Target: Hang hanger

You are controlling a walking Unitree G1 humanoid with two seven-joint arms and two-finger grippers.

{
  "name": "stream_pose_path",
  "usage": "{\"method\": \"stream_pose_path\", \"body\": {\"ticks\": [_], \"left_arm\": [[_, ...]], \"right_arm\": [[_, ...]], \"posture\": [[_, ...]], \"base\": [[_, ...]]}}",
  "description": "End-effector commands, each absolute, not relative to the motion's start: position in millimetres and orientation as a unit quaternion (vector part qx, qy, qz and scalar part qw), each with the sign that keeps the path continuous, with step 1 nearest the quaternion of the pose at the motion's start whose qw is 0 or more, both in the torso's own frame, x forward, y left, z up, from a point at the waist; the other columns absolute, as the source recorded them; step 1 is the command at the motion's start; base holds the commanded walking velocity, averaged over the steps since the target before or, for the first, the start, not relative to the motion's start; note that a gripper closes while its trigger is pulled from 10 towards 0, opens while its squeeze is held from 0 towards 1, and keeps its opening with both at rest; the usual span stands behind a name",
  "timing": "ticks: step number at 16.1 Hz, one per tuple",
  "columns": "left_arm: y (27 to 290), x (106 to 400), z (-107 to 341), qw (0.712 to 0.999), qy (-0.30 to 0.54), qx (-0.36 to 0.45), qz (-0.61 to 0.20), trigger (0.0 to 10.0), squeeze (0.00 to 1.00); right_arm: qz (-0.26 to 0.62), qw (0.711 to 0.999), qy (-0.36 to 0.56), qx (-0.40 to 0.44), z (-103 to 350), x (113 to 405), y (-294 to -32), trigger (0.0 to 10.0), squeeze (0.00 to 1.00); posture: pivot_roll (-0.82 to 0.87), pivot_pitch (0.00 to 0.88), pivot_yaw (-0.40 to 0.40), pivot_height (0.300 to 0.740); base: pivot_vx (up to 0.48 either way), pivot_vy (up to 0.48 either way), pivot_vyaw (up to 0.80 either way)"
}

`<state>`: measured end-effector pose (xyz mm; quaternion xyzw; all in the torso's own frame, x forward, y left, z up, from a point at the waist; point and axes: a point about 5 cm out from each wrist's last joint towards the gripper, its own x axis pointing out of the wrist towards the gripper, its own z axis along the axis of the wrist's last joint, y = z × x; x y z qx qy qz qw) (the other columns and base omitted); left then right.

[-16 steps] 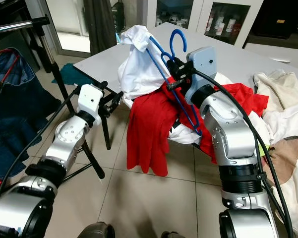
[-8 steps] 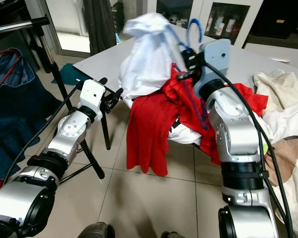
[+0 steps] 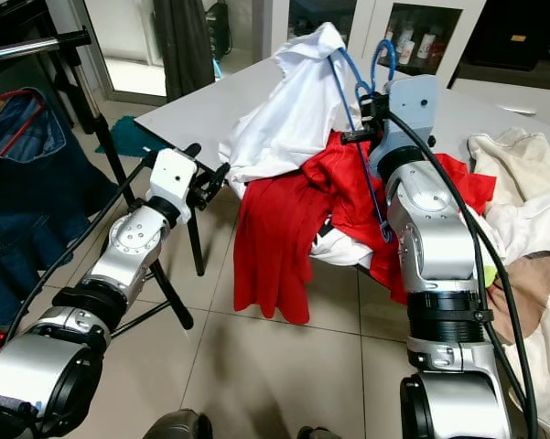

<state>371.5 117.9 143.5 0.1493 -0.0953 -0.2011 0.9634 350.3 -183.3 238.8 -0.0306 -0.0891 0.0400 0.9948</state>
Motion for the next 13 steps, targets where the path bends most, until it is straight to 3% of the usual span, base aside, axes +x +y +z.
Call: {"method": "stream_pose_path", "body": {"ticks": [1, 6, 9, 11, 13], "left_arm": [[116.7, 371.2, 142.4, 0.962, -0.095, 0.154, -0.203, 10.0, 0.00], [115.5, 370.2, 143.5, 0.968, -0.104, 0.117, -0.194, 10.0, 0.00], [119.7, 369.1, 141.7, 0.975, -0.103, 0.089, -0.177, 10.0, 0.00], [121.9, 365.6, 139.0, 0.975, -0.107, 0.085, -0.176, 10.0, 0.00], [123.6, 362.5, 137.3, 0.974, -0.110, 0.082, -0.178, 10.0, 0.00]], "right_arm": [[0.011, 0.995, -0.102, -0.014, 248.1, 351.6, -193.0, 10.0, 0.00], [0.044, 0.984, -0.140, 0.102, 255.0, 342.9, -188.2, 10.0, 0.00], [0.014, 0.978, -0.158, 0.136, 251.6, 336.2, -190.7, 10.0, 0.00], [0.009, 0.976, -0.166, 0.141, 250.0, 330.4, -192.1, 10.0, 0.00], [0.032, 0.981, -0.167, 0.092, 248.5, 325.8, -189.3, 10.0, 0.00]], "posture": [[0.07, 0.018, 0.010, 0.740], [0.07, 0.018, 0.014, 0.740], [0.07, 0.018, 0.014, 0.740], [0.07, 0.018, 0.018, 0.740], [0.07, 0.020, 0.018, 0.740]], "base": [[0.000, 0.000, 0.00], [0.000, 0.000, 0.00], [0.000, 0.000, 0.00], [0.000, 0.000, 0.00], [0.000, 0.000, 0.00]]}}
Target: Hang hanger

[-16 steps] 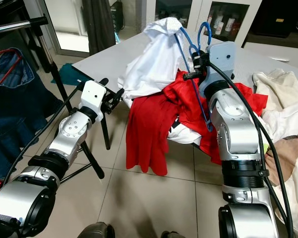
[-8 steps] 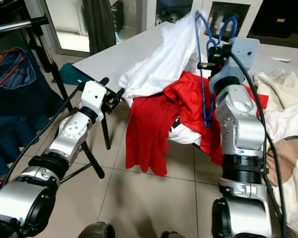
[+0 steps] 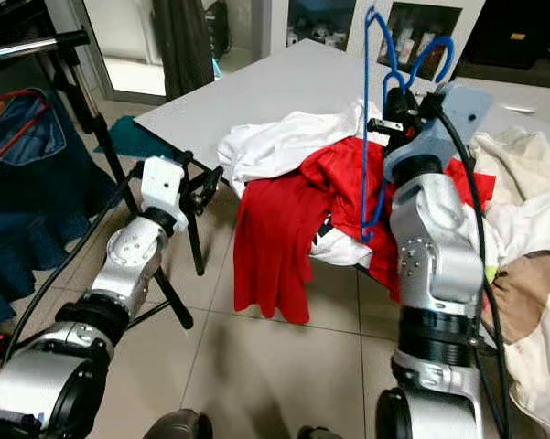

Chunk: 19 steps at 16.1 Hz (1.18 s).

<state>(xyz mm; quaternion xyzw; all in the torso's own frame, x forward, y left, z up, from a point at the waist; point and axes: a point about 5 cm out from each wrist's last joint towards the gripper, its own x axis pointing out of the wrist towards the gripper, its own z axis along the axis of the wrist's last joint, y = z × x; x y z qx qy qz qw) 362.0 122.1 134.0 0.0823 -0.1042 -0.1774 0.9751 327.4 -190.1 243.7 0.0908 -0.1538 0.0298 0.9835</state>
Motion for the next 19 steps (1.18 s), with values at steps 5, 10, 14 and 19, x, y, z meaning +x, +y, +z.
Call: {"method": "stream_pose_path", "body": {"ticks": [5, 10, 14, 19], "left_arm": [[132.8, 353.0, 135.6, 0.986, -0.116, -0.024, -0.116, 10.0, 0.00], [143.2, 329.7, 125.1, 0.989, -0.101, -0.054, -0.094, 10.0, 0.00], [133.2, 311.4, 118.8, 0.990, -0.079, -0.072, -0.095, 10.0, 0.00], [115.8, 293.4, 116.4, 0.986, -0.065, -0.055, -0.145, 10.0, 0.00]], "right_arm": [[0.066, 0.985, -0.159, 0.007, 229.0, 306.5, -182.4, 10.0, 0.00], [0.045, 0.982, -0.177, -0.050, 212.0, 282.2, -182.1, 10.0, 0.00], [0.052, 0.983, -0.163, -0.063, 196.7, 273.1, -177.7, 10.0, 0.00], [0.048, 0.983, -0.155, -0.083, 186.3, 261.8, -179.4, 10.0, 0.00]], "posture": [[0.06, 0.029, 0.012, 0.740], [0.07, 0.043, 0.009, 0.740], [0.08, 0.055, 0.007, 0.740], [0.07, 0.062, 0.007, 0.740]], "base": [[0.000, 0.000, 0.00], [0.000, 0.000, 0.00], [0.000, 0.000, 0.00], [0.000, 0.000, 0.00]]}}
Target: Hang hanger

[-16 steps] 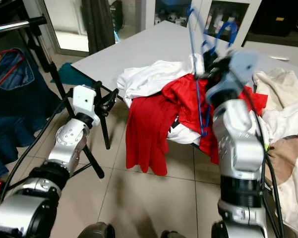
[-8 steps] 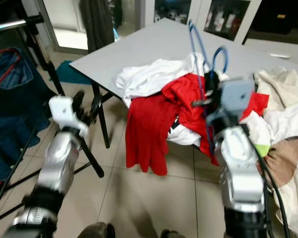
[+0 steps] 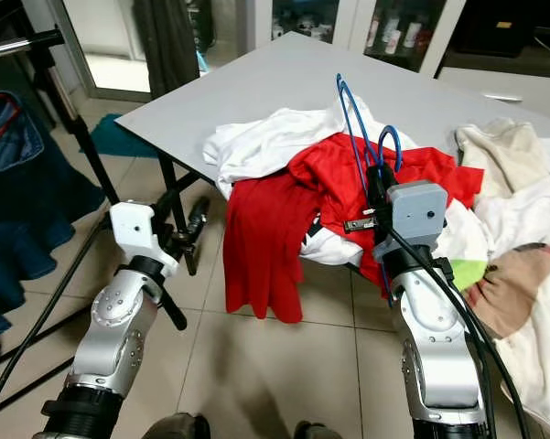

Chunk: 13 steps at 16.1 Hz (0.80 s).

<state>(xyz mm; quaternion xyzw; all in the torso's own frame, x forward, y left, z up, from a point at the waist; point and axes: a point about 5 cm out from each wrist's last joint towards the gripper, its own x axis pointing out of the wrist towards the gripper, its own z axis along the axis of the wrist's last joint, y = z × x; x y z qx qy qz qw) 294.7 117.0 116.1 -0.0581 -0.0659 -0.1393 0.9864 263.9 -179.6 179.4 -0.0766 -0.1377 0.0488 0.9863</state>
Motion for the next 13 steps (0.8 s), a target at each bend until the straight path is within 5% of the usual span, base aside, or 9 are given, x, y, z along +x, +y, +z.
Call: {"method": "stream_pose_path", "body": {"ticks": [1, 8, 13], "left_arm": [[112.9, 290.8, 116.7, 0.985, -0.062, -0.056, -0.153, 10.0, 0.00], [109.7, 274.5, 121.8, 0.984, -0.059, -0.027, -0.168, 10.0, 0.00], [95.4, 272.5, 132.6, 0.982, -0.088, -0.015, -0.169, 10.0, 0.00]], "right_arm": [[0.048, 0.983, -0.156, -0.086, 185.8, 260.8, -178.9, 10.0, 0.00], [0.057, 0.982, -0.151, -0.099, 170.2, 245.0, -168.4, 10.0, 0.00], [0.047, 0.978, -0.158, -0.129, 169.1, 243.4, -173.4, 10.0, 0.00]], "posture": [[0.07, 0.063, 0.005, 0.740], [0.15, 0.077, 0.011, 0.740], [0.26, 0.066, -0.099, 0.740]], "base": [[0.000, 0.000, 0.00], [0.000, 0.000, 0.00], [0.000, 0.000, 0.00]]}}
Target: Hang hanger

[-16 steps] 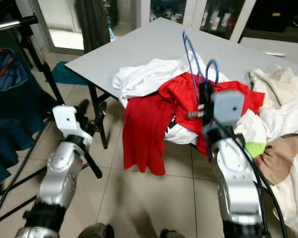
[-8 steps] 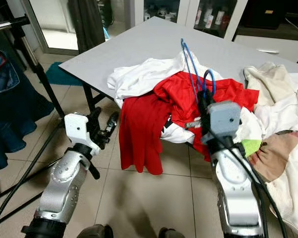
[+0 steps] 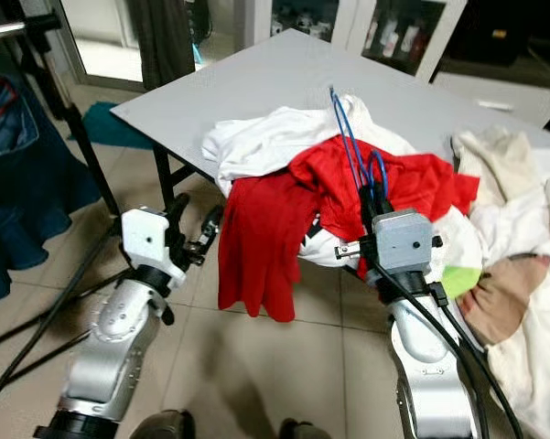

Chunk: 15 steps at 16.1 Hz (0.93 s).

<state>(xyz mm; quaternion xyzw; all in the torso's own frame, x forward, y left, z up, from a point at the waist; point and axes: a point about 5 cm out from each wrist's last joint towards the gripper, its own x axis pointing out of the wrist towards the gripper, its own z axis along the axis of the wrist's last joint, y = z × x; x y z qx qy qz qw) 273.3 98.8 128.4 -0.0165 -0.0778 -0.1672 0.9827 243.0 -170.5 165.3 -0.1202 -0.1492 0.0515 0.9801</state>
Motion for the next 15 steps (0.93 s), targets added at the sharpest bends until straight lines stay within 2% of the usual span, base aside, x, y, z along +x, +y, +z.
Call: {"method": "stream_pose_path", "body": {"ticks": [1, 6, 10, 15], "left_arm": [[93.5, 270.5, 132.0, 0.982, -0.087, -0.017, -0.168, 10.0, 0.00], [87.9, 265.1, 130.3, 0.982, -0.086, -0.014, -0.165, 10.0, 0.00], [90.3, 265.4, 131.1, 0.983, -0.084, -0.011, -0.162, 10.0, 0.00], [79.7, 271.8, 133.6, 0.980, -0.087, -0.027, -0.179, 10.0, 0.00]], "right_arm": [[0.049, 0.978, -0.157, -0.131, 168.8, 244.8, -173.9, 10.0, 0.00], [0.072, 0.979, -0.139, -0.134, 157.2, 245.6, -170.4, 10.0, 0.00], [0.064, 0.979, -0.141, -0.133, 157.9, 250.0, -172.8, 10.0, 0.00], [0.045, 0.976, -0.165, -0.132, 166.6, 255.6, -172.2, 10.0, 0.00]], "posture": [[0.28, 0.066, -0.112, 0.740], [0.31, 0.062, -0.143, 0.740], [0.29, 0.058, -0.115, 0.740], [0.21, 0.031, -0.079, 0.740]], "base": [[0.000, 0.000, 0.00], [0.000, 0.000, 0.00], [0.000, 0.000, 0.00], [0.000, 0.000, 0.00]]}}
